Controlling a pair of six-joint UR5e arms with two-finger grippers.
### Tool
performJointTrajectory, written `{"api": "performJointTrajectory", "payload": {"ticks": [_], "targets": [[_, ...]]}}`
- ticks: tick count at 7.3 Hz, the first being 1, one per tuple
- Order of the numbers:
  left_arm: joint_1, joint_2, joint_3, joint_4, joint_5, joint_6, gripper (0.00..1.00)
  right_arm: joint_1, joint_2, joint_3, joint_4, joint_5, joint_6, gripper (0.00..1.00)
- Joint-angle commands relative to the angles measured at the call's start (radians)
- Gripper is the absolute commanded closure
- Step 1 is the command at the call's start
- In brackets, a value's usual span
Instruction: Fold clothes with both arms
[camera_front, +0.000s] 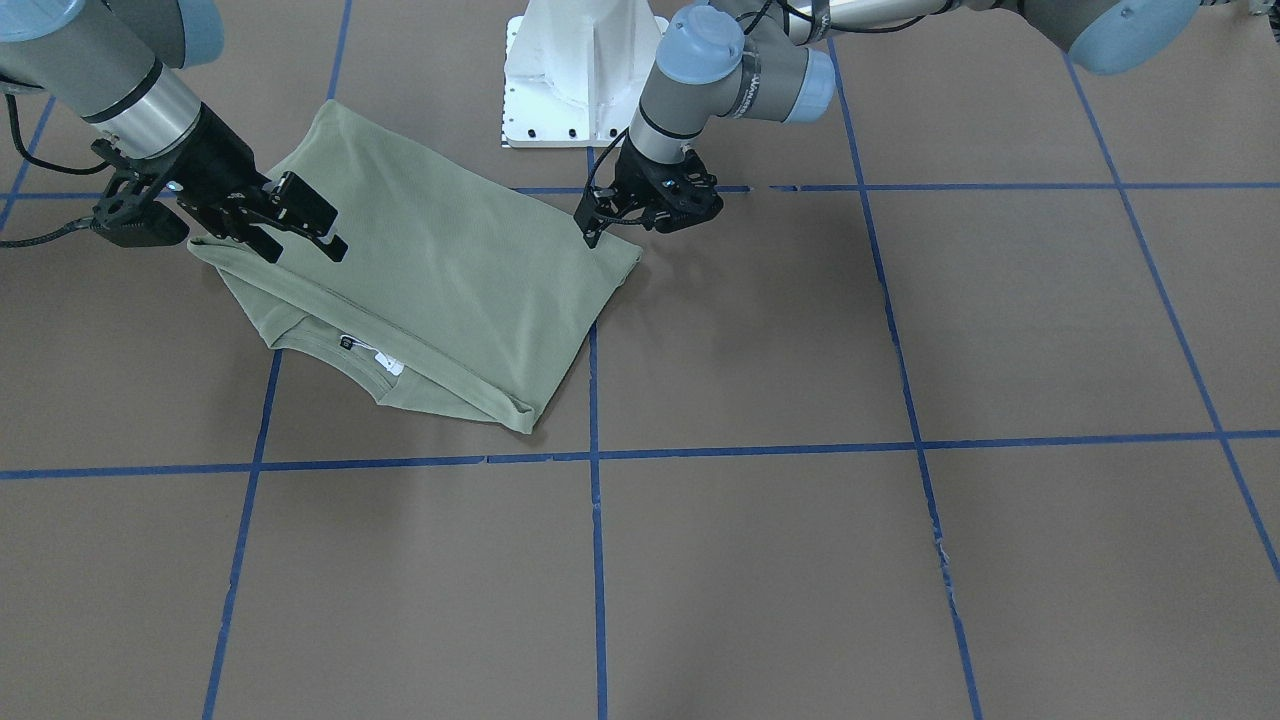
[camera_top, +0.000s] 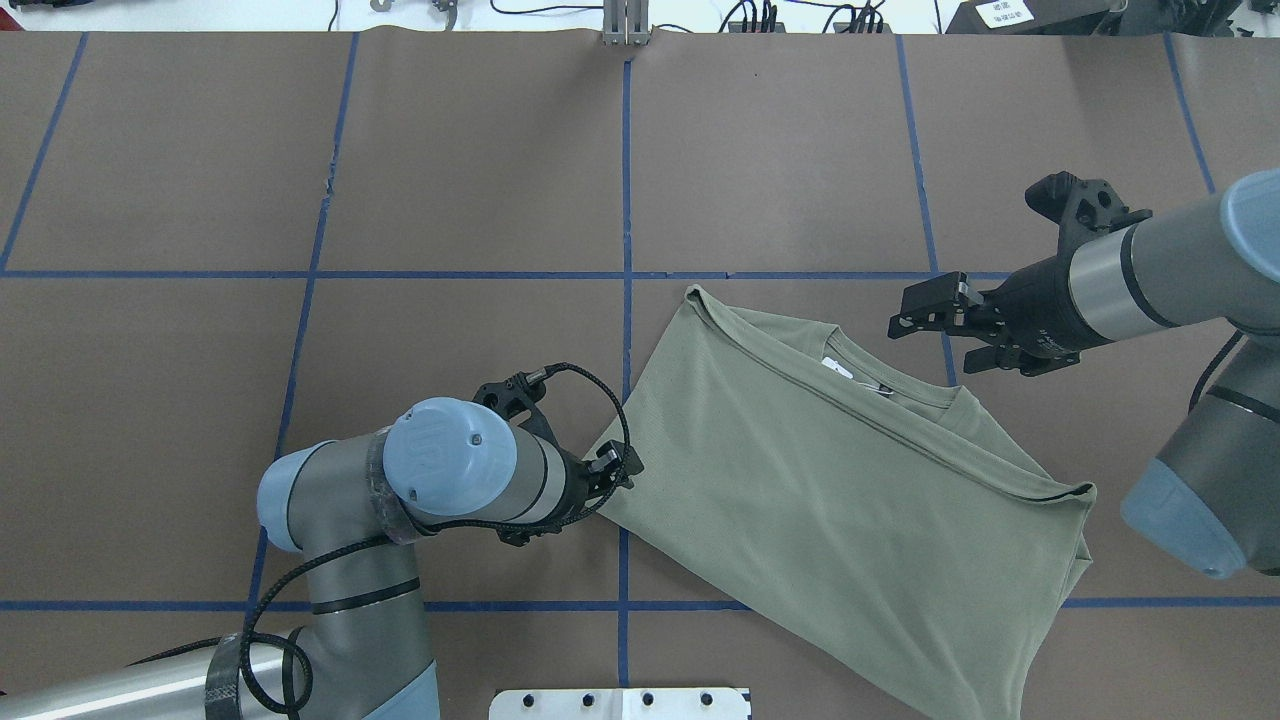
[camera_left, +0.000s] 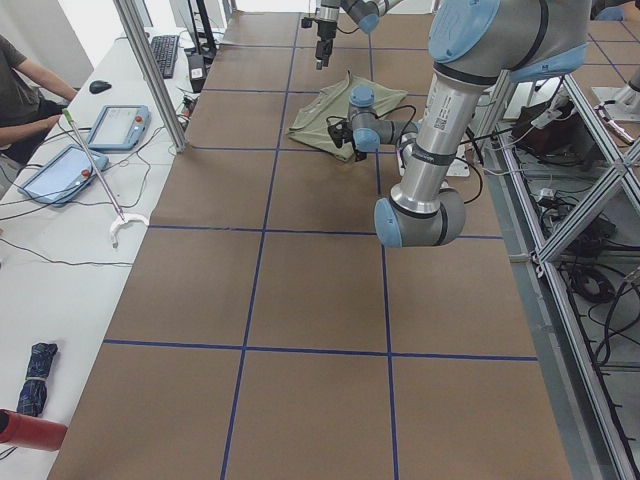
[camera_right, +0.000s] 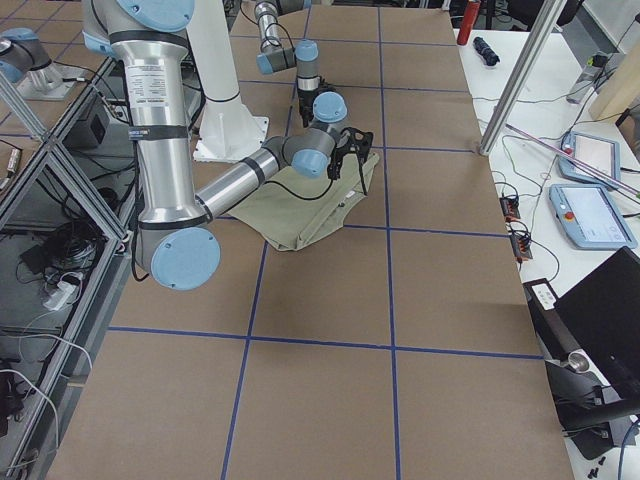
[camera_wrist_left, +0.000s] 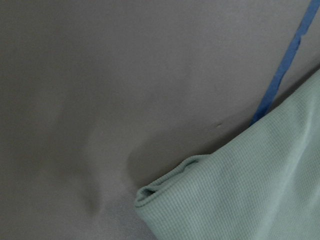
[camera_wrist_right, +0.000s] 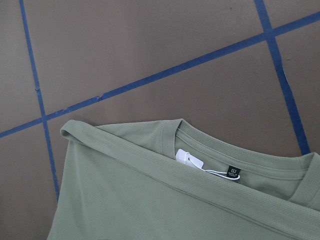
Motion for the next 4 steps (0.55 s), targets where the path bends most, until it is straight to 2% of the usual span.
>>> {"api": "performJointTrajectory", "payload": {"ticks": [1, 3, 4], "targets": [[0.000, -0.006, 0.008, -0.002, 0.025, 0.000, 0.03, -0.001, 0.001, -0.010, 0.002, 0.000, 0.000, 0.00], [0.000, -0.007, 0.025, -0.010, 0.039, 0.000, 0.07, -0.002, 0.001, -0.010, 0.001, 0.000, 0.000, 0.00], [0.002, -0.009, 0.025, -0.010, 0.038, 0.000, 0.14, -0.004, 0.002, -0.010, 0.002, 0.000, 0.000, 0.00]]}}
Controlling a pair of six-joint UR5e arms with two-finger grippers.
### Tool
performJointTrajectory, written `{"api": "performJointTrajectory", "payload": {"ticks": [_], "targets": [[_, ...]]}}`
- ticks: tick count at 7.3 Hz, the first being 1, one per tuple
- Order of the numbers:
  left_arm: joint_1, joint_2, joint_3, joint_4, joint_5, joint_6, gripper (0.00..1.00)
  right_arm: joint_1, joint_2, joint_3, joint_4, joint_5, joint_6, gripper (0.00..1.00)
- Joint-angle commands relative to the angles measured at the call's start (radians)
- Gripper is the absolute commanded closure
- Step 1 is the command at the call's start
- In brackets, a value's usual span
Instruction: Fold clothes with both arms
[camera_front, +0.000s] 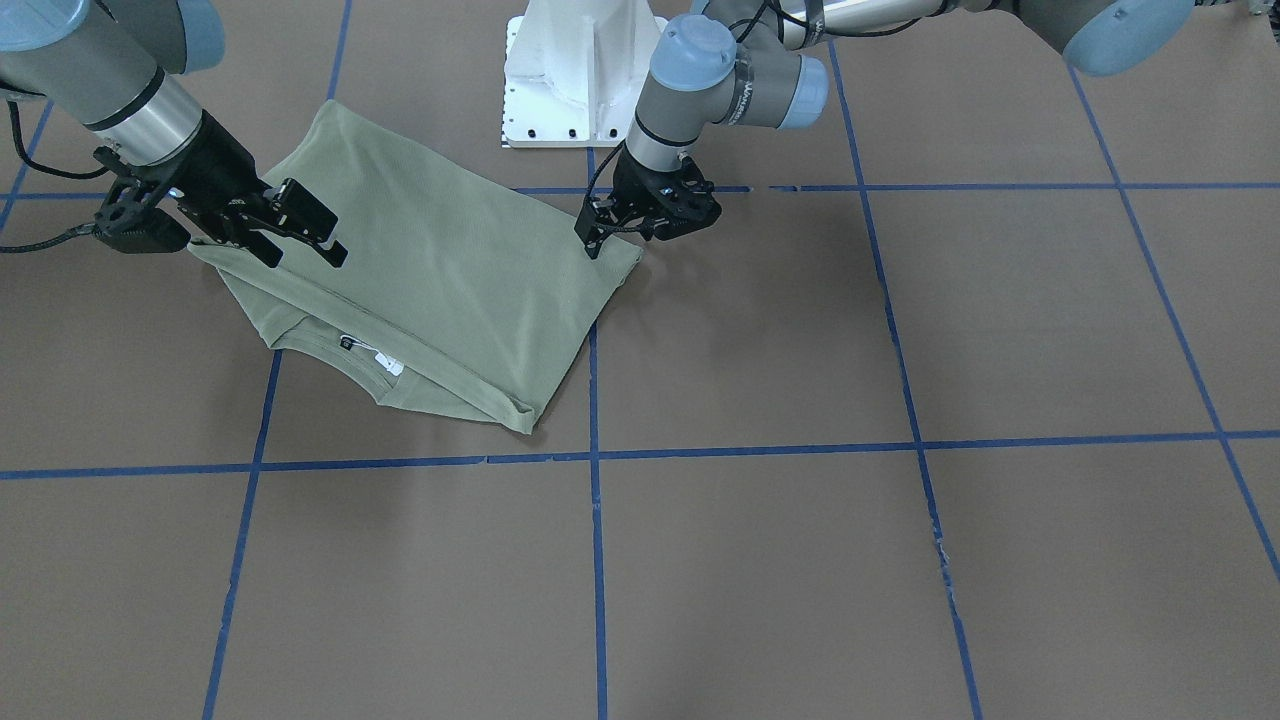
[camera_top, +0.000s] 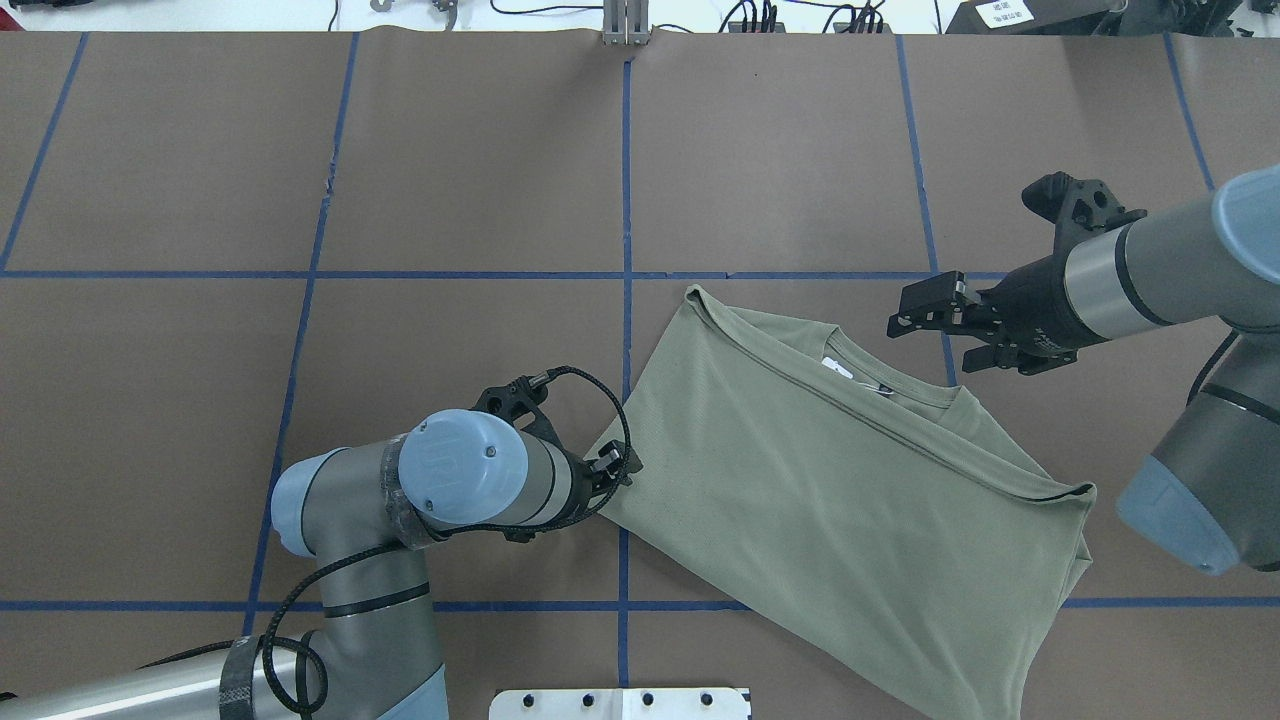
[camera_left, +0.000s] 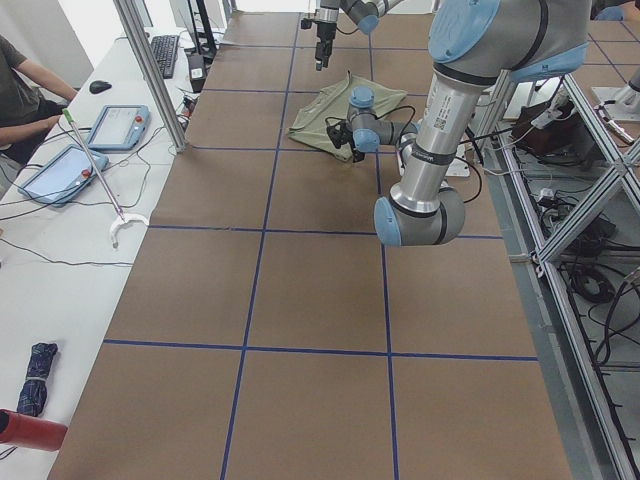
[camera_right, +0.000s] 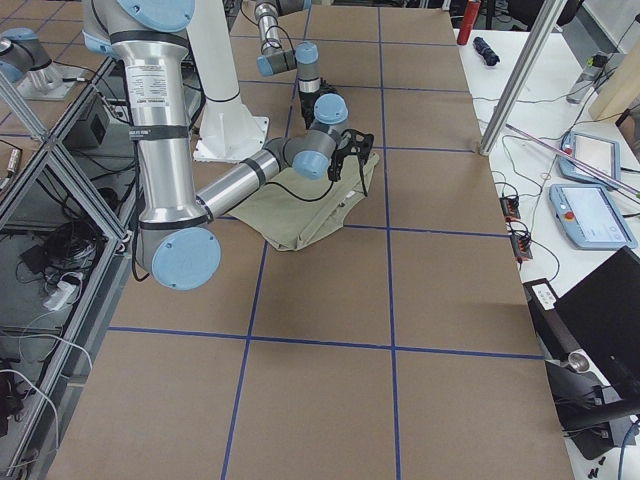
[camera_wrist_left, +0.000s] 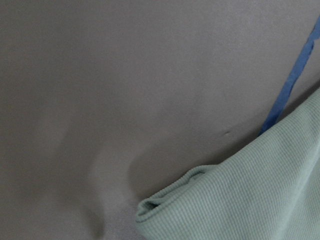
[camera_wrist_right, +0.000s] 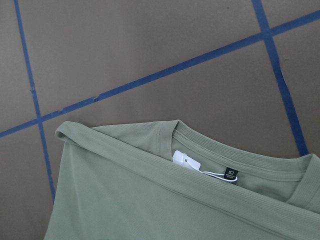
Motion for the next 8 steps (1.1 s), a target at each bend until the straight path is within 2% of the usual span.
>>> {"api": "performJointTrajectory", "payload": {"ticks": [1, 2, 3, 4, 6, 8], "targets": [[0.001, -0.008, 0.002, -0.002, 0.002, 0.000, 0.37, -0.001, 0.001, 0.001, -0.001, 0.000, 0.000, 0.00], [0.001, -0.009, 0.001, 0.000, 0.002, 0.002, 0.67, -0.001, 0.001, 0.001, 0.001, 0.000, 0.000, 0.00], [0.001, -0.012, 0.001, -0.002, 0.003, 0.005, 0.90, -0.001, -0.001, -0.001, 0.001, 0.000, 0.000, 0.00], [0.001, -0.014, 0.004, -0.002, 0.003, 0.011, 1.00, -0.001, -0.002, -0.002, 0.001, 0.000, 0.000, 0.00], [-0.006, -0.014, 0.001, 0.001, 0.005, 0.014, 1.00, -0.003, -0.002, -0.008, 0.001, 0.000, 0.000, 0.00], [-0.092, -0.015, -0.001, 0.007, -0.003, 0.020, 1.00, -0.003, -0.001, -0.008, 0.001, -0.002, 0.000, 0.00]]}}
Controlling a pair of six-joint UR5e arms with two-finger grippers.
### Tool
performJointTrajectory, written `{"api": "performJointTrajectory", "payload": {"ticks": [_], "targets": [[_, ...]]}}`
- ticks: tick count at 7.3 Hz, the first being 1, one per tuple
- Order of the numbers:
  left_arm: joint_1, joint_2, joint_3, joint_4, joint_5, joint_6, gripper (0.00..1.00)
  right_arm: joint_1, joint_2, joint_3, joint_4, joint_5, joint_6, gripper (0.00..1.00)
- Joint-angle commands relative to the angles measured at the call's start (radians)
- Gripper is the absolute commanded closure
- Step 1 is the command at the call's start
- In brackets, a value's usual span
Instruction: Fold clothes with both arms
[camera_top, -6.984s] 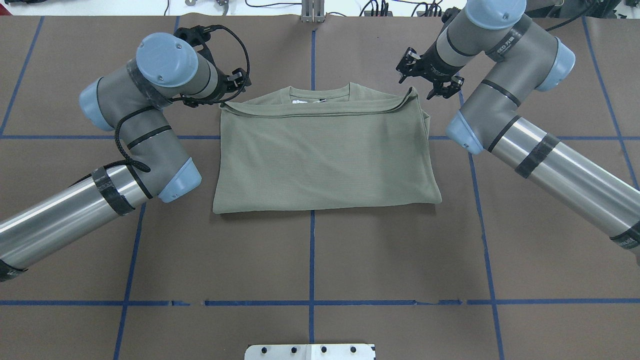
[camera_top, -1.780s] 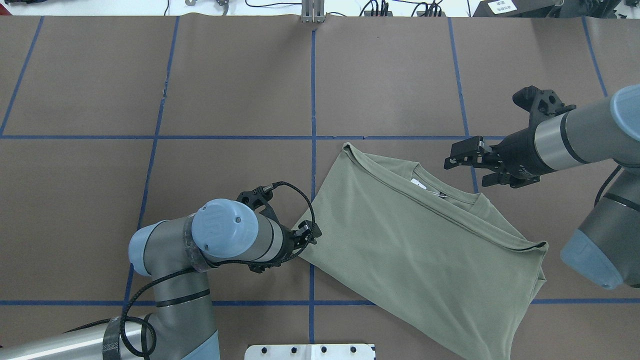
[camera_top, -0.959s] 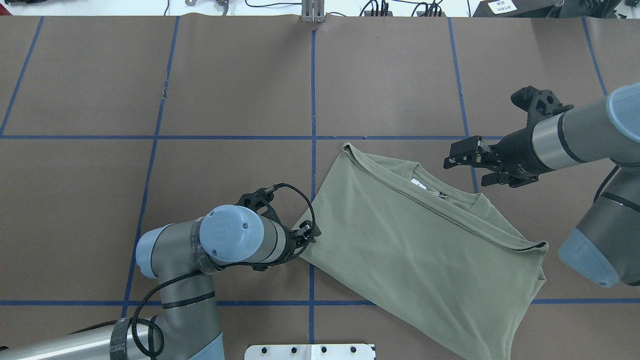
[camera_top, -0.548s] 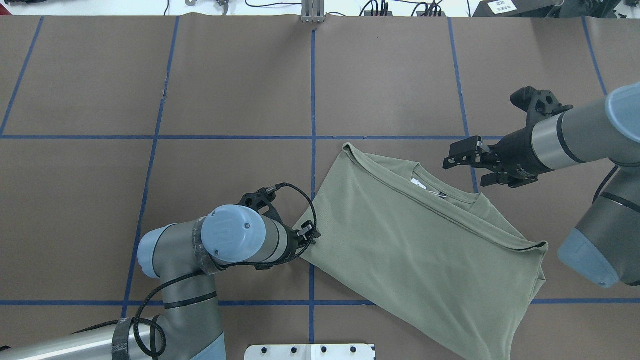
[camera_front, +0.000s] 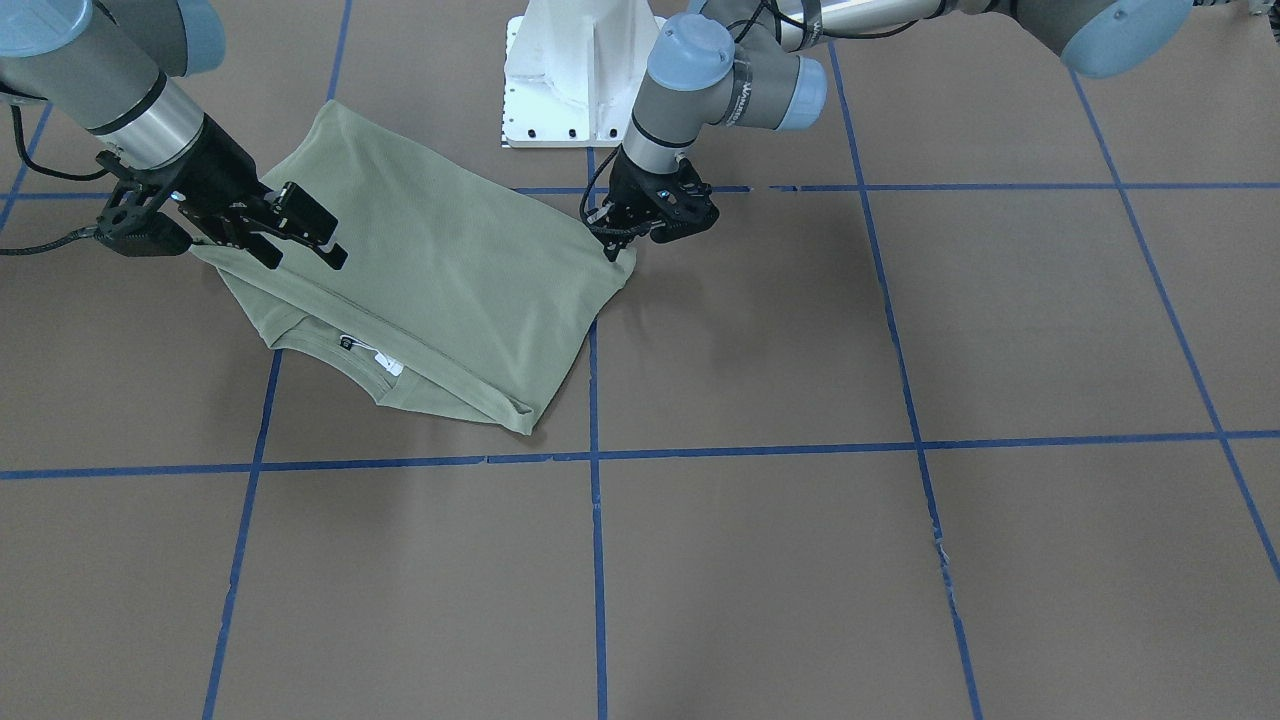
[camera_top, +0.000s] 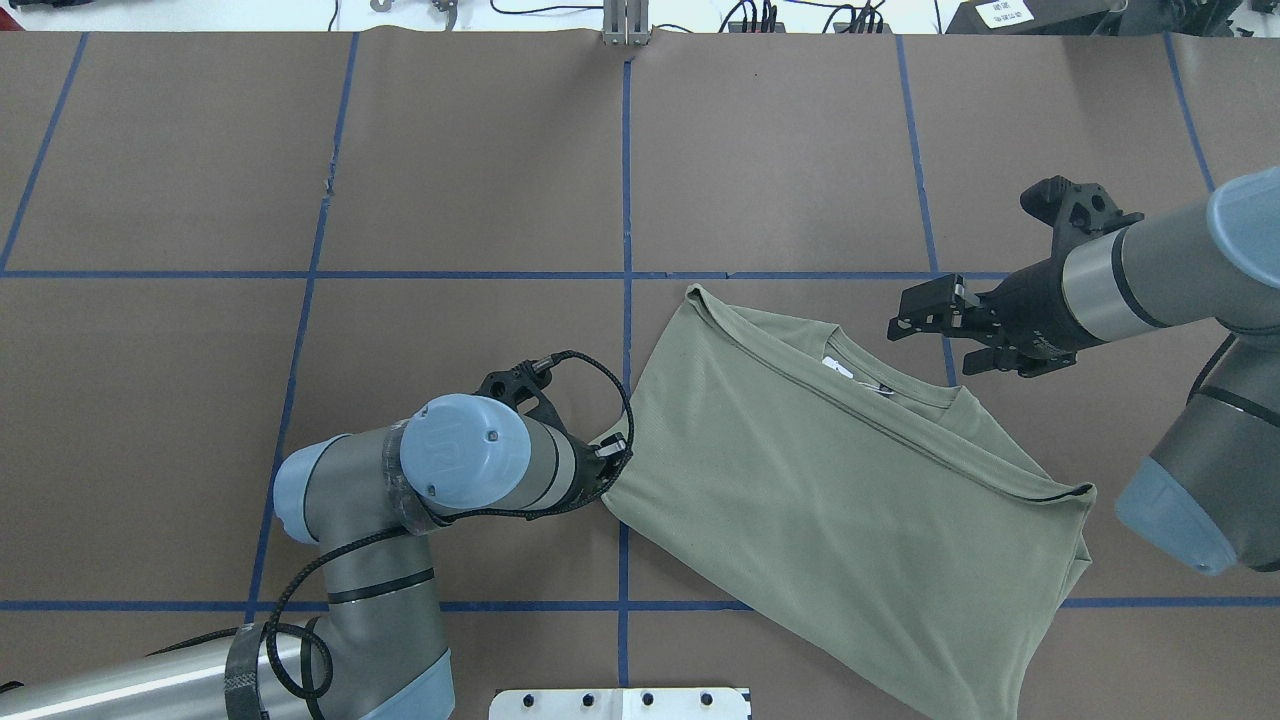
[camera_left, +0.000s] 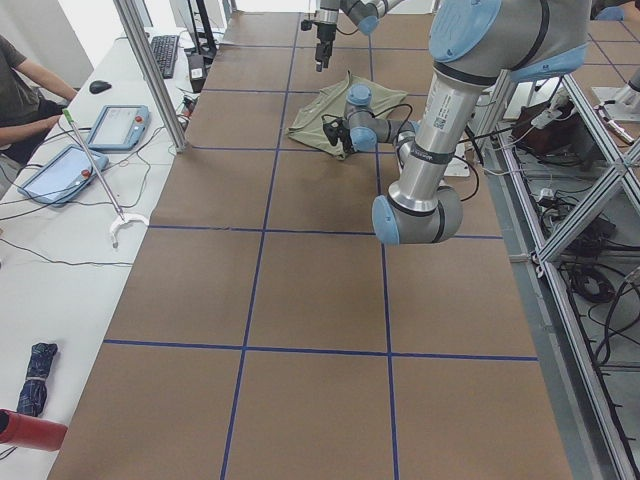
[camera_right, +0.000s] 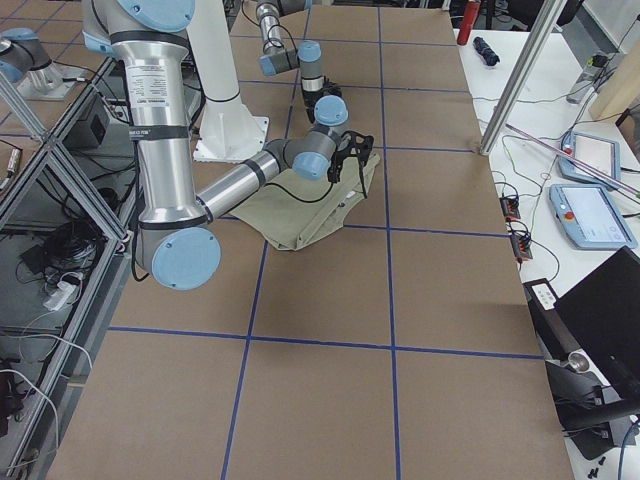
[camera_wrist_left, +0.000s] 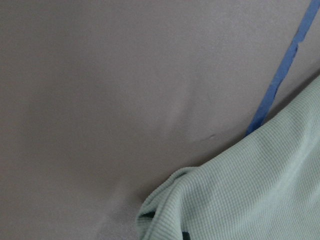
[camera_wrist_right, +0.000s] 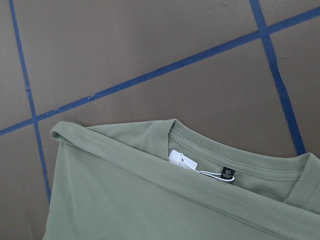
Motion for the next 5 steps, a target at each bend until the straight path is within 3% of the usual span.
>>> {"api": "performJointTrajectory", "payload": {"ticks": [1, 5], "targets": [[-0.086, -0.001, -0.002, 0.008, -0.007, 0.050, 1.00, 0.000, 0.001, -0.002, 0.000, -0.004, 0.000, 0.00], [-0.217, 0.001, 0.067, -0.005, -0.006, 0.222, 1.00, -0.003, 0.013, -0.018, 0.003, -0.003, -0.011, 0.00]]}}
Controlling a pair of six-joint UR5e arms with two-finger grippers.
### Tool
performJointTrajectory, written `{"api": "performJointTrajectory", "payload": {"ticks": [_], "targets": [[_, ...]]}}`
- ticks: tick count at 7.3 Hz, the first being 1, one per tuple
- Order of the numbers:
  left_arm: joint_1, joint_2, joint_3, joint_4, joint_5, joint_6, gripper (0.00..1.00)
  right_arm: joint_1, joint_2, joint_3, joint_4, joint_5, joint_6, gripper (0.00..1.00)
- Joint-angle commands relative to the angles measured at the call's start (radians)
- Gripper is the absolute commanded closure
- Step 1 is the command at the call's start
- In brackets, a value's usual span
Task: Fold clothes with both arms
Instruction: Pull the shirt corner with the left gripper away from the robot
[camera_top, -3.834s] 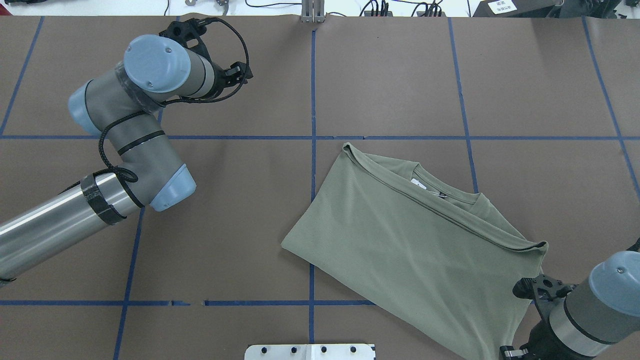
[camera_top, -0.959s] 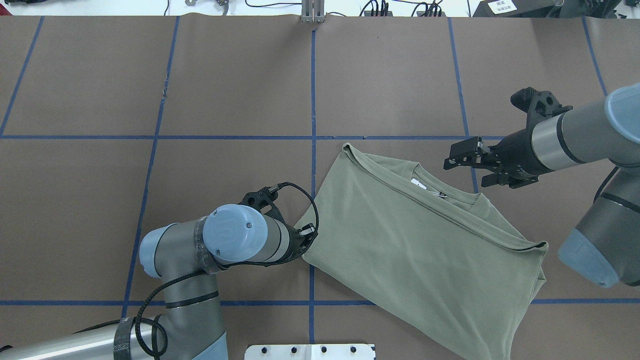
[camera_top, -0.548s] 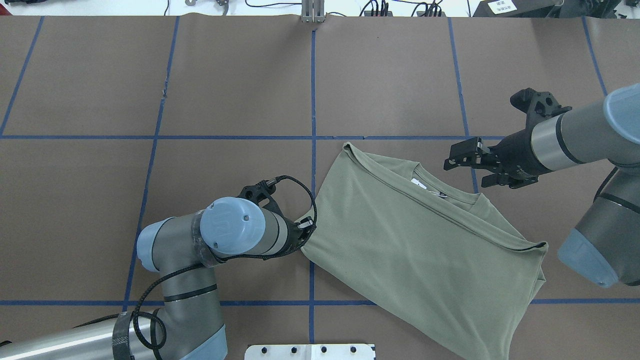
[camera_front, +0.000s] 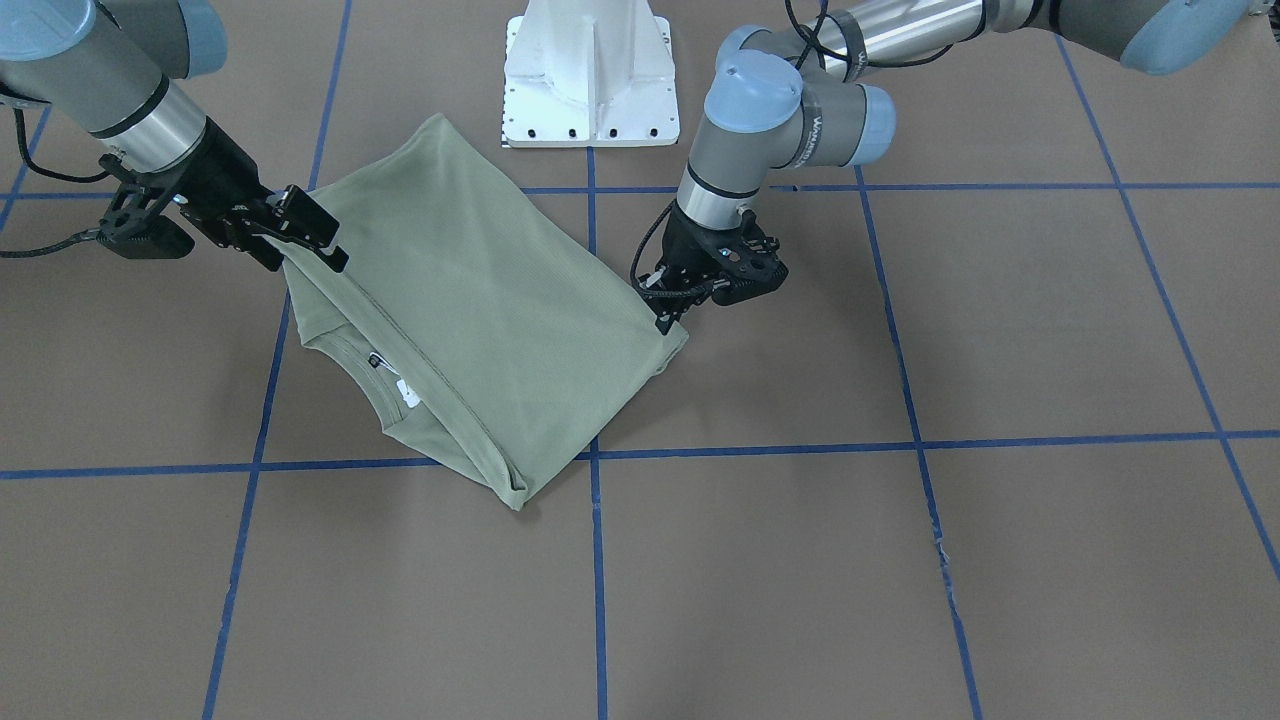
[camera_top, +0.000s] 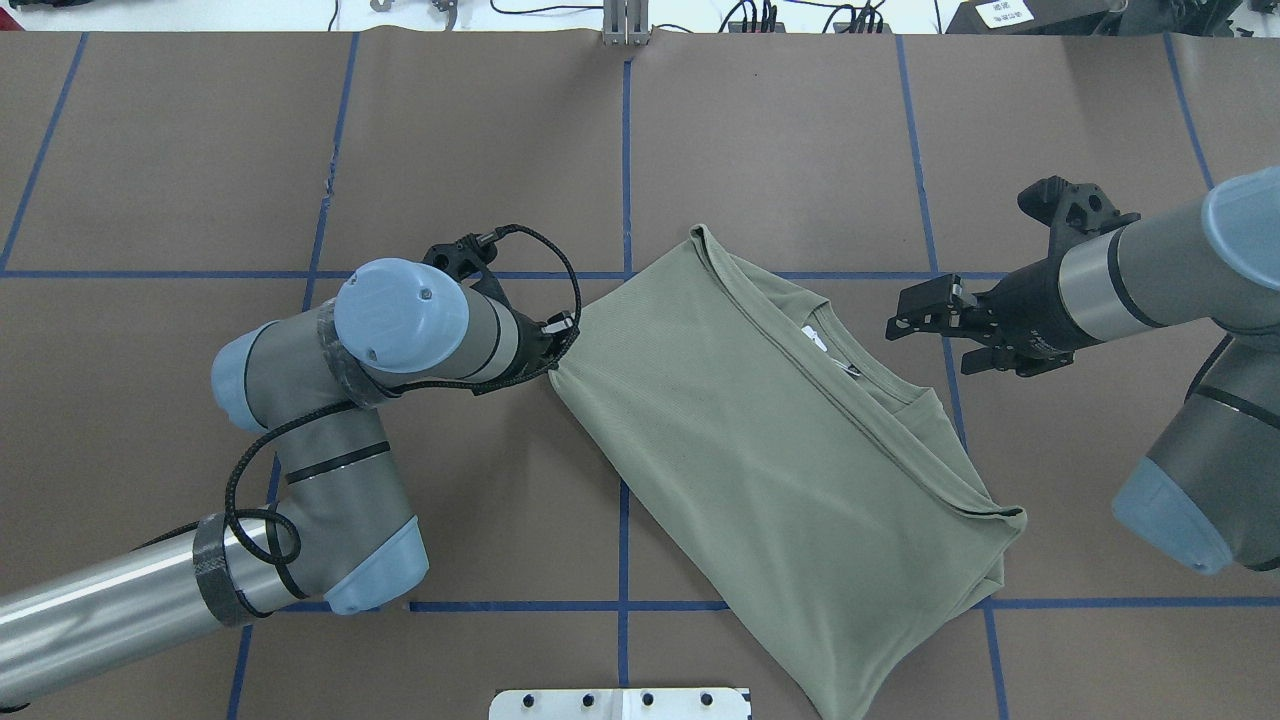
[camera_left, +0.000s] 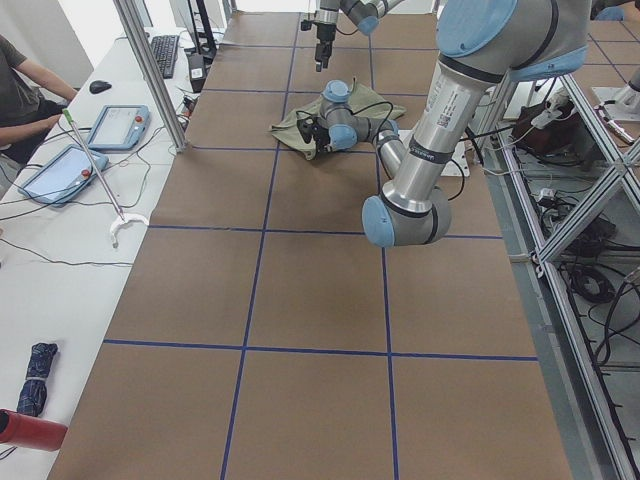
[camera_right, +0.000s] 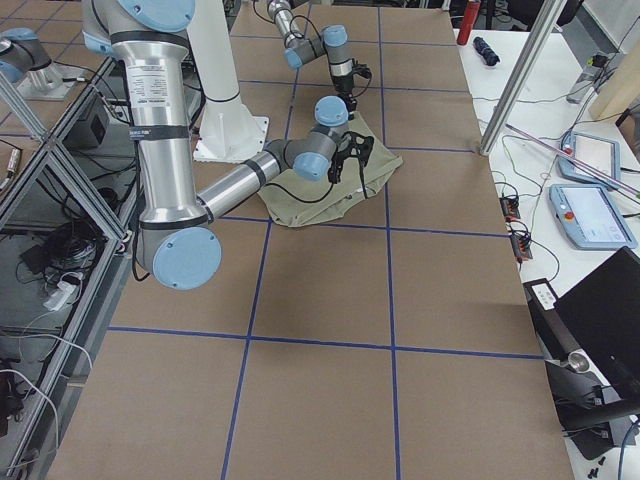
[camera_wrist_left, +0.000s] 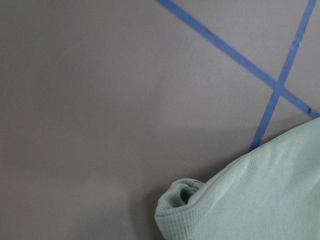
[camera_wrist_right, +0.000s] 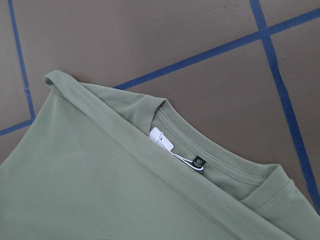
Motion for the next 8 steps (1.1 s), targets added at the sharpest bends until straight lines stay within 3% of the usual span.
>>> {"api": "performJointTrajectory", "payload": {"ticks": [1, 5, 8], "targets": [[-0.058, -0.011, 0.070, -0.014, 0.004, 0.093, 1.00, -0.003, 0.021, -0.012, 0.001, 0.001, -0.008, 0.00], [-0.148, -0.137, 0.338, -0.140, 0.033, 0.249, 1.00, -0.007, 0.029, -0.015, 0.001, 0.001, -0.005, 0.00], [-0.197, -0.226, 0.467, -0.178, 0.076, 0.378, 1.00, -0.013, 0.032, -0.008, 0.001, -0.001, 0.005, 0.00]]}}
